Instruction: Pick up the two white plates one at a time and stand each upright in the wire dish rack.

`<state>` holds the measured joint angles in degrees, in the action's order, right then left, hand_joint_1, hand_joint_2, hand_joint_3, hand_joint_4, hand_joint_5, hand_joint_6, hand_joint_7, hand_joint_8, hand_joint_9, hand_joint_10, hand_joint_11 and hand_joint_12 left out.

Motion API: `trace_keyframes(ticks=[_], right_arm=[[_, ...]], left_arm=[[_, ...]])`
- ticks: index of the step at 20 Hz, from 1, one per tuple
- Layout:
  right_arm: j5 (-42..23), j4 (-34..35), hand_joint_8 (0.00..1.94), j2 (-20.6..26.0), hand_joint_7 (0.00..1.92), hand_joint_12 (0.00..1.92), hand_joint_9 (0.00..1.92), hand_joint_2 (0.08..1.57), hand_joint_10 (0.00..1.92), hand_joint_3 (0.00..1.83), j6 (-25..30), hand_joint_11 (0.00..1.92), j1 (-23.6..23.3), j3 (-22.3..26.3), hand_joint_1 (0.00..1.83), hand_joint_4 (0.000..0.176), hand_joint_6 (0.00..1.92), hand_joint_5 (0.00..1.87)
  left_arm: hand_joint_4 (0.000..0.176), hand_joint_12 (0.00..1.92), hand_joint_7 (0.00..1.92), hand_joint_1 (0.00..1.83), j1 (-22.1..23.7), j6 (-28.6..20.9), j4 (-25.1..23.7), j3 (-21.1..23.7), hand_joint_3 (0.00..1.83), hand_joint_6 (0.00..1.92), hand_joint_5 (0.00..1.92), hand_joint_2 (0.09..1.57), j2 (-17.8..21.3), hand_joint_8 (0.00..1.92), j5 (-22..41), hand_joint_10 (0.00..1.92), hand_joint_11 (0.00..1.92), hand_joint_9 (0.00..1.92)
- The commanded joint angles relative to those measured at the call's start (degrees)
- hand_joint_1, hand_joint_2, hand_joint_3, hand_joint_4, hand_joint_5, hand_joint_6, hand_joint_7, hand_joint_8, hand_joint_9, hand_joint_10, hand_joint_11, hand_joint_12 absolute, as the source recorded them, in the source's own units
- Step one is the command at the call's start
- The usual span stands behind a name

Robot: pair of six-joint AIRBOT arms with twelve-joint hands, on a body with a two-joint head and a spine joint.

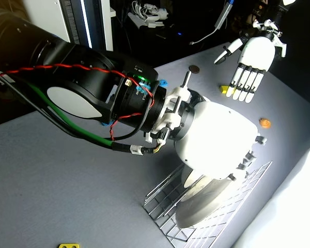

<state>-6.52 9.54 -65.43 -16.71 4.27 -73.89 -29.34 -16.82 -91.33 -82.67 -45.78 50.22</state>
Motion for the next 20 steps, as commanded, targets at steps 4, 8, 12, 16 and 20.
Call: trace_keyframes(ticks=[4, 8, 12, 16, 20], right_arm=[[-7.8, 0.0, 0.01, 1.7, 0.93, 1.04, 0.93, 1.10, 0.01, 0.00, 0.7, 0.50, -2.5, 1.0, 1.20, 0.000, 0.01, 0.85], [-13.4, -7.2, 0.00, 3.7, 0.91, 1.03, 0.91, 1.11, 0.00, 0.01, 1.0, 0.48, -4.1, 2.7, 1.20, 0.000, 0.00, 0.84], [-19.4, -17.5, 0.00, 6.5, 0.92, 1.05, 0.91, 1.10, 0.00, 0.00, 0.7, 0.47, -4.8, 4.9, 1.20, 0.000, 0.01, 0.84], [-20.2, -22.8, 0.00, 9.6, 0.91, 1.06, 0.91, 1.12, 0.00, 0.01, -0.4, 0.47, -4.9, 7.3, 1.19, 0.000, 0.00, 0.84], [-22.5, -29.8, 0.00, 13.4, 0.91, 1.06, 0.91, 1.12, 0.00, 0.01, -0.5, 0.46, -4.4, 9.2, 1.20, 0.000, 0.00, 0.84]], left_arm=[[0.000, 0.00, 0.00, 0.00, 0.7, -0.2, 3.0, 0.3, 0.00, 0.00, 0.00, 1.10, 0.8, 0.00, 1.0, 0.00, 0.00, 0.00], [0.000, 0.00, 0.00, 0.00, 1.0, -0.2, 3.0, 0.5, 0.00, 0.00, 0.00, 1.10, 0.9, 0.00, 1.0, 0.00, 0.00, 0.00], [0.000, 0.00, 0.00, 0.00, 2.2, -0.2, 3.0, 2.0, 0.00, 0.00, 0.00, 1.10, 1.1, 0.00, 1.1, 0.00, 0.00, 0.00], [0.000, 0.00, 0.00, 0.00, 5.3, -0.2, 2.7, 4.1, 0.00, 0.00, 0.00, 1.11, 1.6, 0.00, 2.7, 0.00, 0.00, 0.00], [0.000, 0.00, 0.00, 0.00, 10.3, 5.2, 2.6, 6.8, 0.00, 0.00, 0.00, 1.11, 4.5, 0.00, 7.3, 0.00, 0.00, 0.00]])
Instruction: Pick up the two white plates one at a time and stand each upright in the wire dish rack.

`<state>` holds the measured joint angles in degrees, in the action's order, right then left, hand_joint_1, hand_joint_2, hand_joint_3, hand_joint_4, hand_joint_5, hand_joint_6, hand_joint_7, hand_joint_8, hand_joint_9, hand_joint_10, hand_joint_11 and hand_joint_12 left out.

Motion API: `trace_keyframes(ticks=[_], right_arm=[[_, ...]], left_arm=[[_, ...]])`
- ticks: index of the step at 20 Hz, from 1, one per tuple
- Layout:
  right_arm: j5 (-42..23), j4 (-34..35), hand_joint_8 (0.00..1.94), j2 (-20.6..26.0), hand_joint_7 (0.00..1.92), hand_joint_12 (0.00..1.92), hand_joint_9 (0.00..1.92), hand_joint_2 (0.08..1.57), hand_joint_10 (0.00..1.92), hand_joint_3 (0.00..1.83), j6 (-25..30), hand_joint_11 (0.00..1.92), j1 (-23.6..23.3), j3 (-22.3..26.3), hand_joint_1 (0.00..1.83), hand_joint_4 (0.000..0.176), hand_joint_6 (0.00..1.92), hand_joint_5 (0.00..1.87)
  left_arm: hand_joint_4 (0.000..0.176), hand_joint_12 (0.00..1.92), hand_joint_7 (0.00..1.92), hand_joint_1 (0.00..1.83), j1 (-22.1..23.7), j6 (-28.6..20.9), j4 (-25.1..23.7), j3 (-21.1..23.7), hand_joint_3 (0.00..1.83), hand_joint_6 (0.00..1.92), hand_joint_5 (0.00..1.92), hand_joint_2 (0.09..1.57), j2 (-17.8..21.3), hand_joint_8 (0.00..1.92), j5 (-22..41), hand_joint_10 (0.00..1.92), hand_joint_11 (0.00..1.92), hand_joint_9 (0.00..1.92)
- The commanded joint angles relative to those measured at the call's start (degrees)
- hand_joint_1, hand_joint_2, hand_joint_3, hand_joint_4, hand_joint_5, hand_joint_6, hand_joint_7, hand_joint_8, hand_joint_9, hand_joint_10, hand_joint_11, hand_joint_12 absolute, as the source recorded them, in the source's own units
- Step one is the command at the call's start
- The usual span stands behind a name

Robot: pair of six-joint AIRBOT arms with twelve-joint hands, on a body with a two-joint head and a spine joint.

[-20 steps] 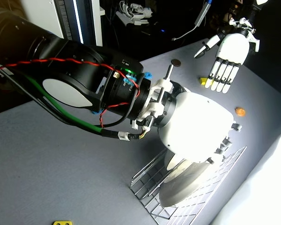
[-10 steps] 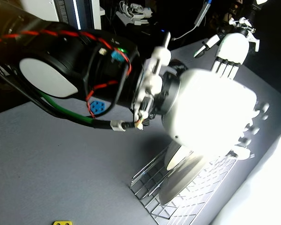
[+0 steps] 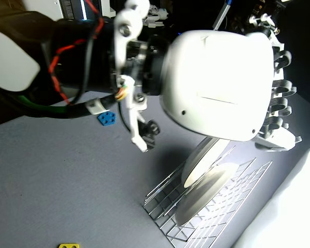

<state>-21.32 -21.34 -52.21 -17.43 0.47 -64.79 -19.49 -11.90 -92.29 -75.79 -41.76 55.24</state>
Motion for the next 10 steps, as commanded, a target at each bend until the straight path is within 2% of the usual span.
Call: trace_keyframes(ticks=[1, 4, 8, 10], right_arm=[[-8.8, -0.6, 0.00, 0.9, 0.91, 1.06, 0.91, 1.12, 0.00, 0.01, 0.3, 0.46, -0.3, 0.5, 1.20, 0.000, 0.00, 0.84], [-12.6, -7.1, 0.00, 3.7, 0.91, 1.09, 0.90, 1.11, 0.00, 0.00, 1.1, 0.45, 0.2, 2.2, 1.20, 0.000, 0.00, 0.83], [-12.9, -11.0, 0.00, 5.9, 0.92, 1.08, 0.91, 1.11, 0.00, 0.00, 3.4, 0.45, -0.1, 3.1, 1.20, 0.000, 0.00, 0.83], [-12.9, -12.8, 0.01, 6.1, 0.93, 1.09, 0.92, 1.10, 0.01, 0.00, 3.6, 0.47, 0.2, 3.2, 1.19, 0.000, 0.01, 0.84]], left_arm=[[0.000, 0.00, 0.00, 0.00, 1.4, 1.0, 3.0, 0.4, 0.00, 0.00, 0.00, 1.11, 1.0, 0.00, 2.9, 0.00, 0.00, 0.00], [0.000, 0.00, 0.00, 0.00, 4.9, 1.2, -2.1, 2.6, 0.00, 0.00, 0.00, 1.11, 2.1, 0.00, 3.7, 0.00, 0.00, 0.00], [0.000, 0.00, 0.00, 0.00, 5.4, 1.2, -3.4, 4.0, 0.00, 0.00, 0.00, 1.11, 2.6, 0.00, 3.7, 0.00, 0.00, 0.00], [0.000, 0.00, 0.00, 0.00, 5.3, 1.2, -6.5, 4.6, 0.00, 0.00, 0.00, 1.11, 2.8, 0.00, 4.0, 0.00, 0.00, 0.00]])
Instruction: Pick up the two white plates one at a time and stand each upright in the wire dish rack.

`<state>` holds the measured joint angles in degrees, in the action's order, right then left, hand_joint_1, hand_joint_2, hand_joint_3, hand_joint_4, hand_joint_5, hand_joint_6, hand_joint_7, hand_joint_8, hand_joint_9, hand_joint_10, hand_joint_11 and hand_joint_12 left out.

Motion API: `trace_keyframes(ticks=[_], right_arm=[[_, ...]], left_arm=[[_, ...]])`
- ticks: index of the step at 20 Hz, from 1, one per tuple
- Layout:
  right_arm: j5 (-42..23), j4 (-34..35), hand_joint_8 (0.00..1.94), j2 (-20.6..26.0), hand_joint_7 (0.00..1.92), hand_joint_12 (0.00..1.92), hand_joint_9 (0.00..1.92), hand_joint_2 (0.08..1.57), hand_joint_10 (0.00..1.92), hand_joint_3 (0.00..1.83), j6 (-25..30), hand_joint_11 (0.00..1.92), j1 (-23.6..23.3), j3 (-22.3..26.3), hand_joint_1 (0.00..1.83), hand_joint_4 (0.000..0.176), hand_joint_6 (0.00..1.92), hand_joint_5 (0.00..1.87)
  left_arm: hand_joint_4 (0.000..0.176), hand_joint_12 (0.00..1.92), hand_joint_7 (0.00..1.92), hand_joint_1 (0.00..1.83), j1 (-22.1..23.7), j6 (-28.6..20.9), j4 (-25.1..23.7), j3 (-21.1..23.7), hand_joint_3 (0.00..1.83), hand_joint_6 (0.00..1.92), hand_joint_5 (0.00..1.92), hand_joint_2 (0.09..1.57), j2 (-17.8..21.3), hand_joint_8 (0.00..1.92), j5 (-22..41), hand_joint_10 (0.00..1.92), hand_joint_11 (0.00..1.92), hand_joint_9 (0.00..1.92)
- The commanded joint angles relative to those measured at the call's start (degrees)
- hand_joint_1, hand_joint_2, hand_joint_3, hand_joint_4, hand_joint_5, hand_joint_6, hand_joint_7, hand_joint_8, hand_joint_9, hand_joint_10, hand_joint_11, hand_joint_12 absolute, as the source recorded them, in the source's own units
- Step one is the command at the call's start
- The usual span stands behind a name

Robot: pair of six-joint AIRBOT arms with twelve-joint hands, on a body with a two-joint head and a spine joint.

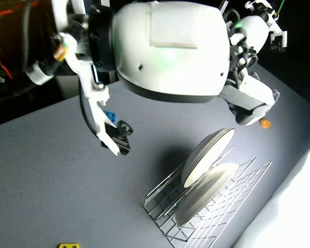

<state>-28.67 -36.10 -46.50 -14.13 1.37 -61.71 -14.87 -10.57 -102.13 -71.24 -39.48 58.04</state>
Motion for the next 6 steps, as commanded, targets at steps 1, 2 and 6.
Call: trace_keyframes(ticks=[1, 2, 6], right_arm=[[-5.6, 1.6, 0.01, 0.4, 0.93, 1.09, 0.92, 1.10, 0.01, 0.00, 0.5, 0.47, -0.6, 0.1, 1.19, 0.000, 0.01, 0.84], [-5.6, 1.4, 0.00, 0.3, 0.92, 1.09, 0.91, 1.11, 0.01, 0.00, 0.5, 0.46, -0.5, 0.3, 1.18, 0.000, 0.00, 0.83], [-5.6, 0.4, 0.01, 0.2, 0.93, 1.08, 0.93, 1.10, 0.01, 0.00, 0.5, 0.47, 0.1, 0.9, 1.19, 0.000, 0.00, 0.83]], left_arm=[[0.000, 0.00, 0.00, 0.00, 0.5, -0.1, 3.1, 0.3, 0.00, 0.00, 0.00, 1.11, 0.7, 0.00, 1.5, 0.00, 0.00, 0.00], [0.000, 0.00, 0.00, 0.00, 0.4, -0.1, 3.1, 0.4, 0.00, 0.00, 0.00, 1.11, 0.8, 0.00, 1.6, 0.00, 0.00, 0.00], [0.000, 0.00, 0.00, 0.00, 1.4, -1.1, 3.1, 0.6, 0.00, 0.00, 0.00, 1.11, 0.7, 0.00, 1.5, 0.00, 0.00, 0.00]])
